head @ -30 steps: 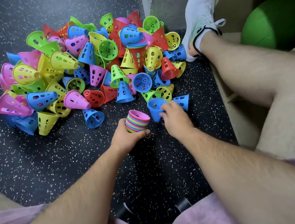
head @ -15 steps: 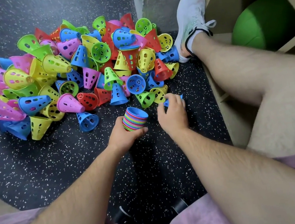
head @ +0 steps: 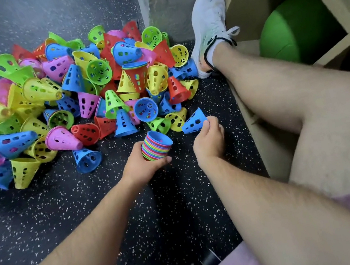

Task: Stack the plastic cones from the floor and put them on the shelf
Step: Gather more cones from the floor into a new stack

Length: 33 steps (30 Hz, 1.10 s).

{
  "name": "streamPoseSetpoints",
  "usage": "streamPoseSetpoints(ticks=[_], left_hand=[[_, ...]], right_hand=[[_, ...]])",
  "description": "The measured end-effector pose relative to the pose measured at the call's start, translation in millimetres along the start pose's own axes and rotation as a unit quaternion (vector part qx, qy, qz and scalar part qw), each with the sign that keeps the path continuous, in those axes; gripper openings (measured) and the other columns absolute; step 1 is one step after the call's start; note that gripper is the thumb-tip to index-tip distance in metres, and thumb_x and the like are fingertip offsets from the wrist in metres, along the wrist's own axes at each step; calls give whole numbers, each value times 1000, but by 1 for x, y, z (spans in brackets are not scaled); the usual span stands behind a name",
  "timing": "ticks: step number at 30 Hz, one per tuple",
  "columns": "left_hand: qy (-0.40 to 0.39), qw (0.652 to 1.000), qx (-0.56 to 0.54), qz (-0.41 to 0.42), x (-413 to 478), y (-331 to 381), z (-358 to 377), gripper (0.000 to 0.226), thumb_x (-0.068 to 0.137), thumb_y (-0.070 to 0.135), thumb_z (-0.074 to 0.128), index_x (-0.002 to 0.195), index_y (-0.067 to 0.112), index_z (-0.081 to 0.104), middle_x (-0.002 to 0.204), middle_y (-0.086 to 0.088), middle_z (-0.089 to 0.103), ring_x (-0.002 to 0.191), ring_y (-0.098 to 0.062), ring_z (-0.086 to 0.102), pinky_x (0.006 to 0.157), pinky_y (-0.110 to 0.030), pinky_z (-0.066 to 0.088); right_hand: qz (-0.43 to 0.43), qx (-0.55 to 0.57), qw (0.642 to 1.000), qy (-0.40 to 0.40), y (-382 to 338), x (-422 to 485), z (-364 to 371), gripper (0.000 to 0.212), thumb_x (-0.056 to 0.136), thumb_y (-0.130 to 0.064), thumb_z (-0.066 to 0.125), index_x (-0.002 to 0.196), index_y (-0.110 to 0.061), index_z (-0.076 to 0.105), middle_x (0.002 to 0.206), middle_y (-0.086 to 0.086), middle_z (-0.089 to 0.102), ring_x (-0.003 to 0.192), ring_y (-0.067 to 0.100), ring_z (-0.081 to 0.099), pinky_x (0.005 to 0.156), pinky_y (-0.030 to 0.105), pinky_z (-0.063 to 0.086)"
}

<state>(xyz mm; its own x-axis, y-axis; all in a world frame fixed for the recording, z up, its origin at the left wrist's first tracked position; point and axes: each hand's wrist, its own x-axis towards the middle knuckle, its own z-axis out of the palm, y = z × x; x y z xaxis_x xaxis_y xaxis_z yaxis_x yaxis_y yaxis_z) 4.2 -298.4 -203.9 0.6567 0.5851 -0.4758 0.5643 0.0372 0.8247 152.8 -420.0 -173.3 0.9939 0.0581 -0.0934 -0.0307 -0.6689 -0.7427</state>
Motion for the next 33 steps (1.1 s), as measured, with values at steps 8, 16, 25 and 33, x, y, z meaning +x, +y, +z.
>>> streamPoseSetpoints(ticks=[8,16,25,33], left_hand=[[39,999,-4,-6,-12,-9,-11,78,56,40,99,117,24,52,101,5,69,92,-14,68,89,-39,57],[58,998,-34,-6,-25,-2,-20,75,56,43,92,118,24,54,101,7,71,91,-11,70,82,-33,58],[101,990,-101,-11,-12,-4,-23,74,53,48,94,112,32,53,99,9,72,87,-10,70,87,-40,58],[90,992,-80,-29,15,5,-45,73,57,49,93,116,33,53,102,9,71,92,-11,70,89,-42,58]], right_hand=[[-272,-14,945,-179,-19,-39,16,29,100,-21,44,116,-7,65,121,11,59,110,25,55,101,36,43],[-289,-34,914,-284,-29,-57,18,29,99,-33,47,119,-19,63,120,-6,60,113,10,52,101,28,43],[-307,-170,924,-150,-59,-17,51,35,97,-29,45,126,-22,64,140,4,49,131,23,36,110,43,34],[-245,-298,907,-169,-80,13,88,38,96,-29,45,130,-23,60,132,-4,56,116,26,41,107,49,32]])
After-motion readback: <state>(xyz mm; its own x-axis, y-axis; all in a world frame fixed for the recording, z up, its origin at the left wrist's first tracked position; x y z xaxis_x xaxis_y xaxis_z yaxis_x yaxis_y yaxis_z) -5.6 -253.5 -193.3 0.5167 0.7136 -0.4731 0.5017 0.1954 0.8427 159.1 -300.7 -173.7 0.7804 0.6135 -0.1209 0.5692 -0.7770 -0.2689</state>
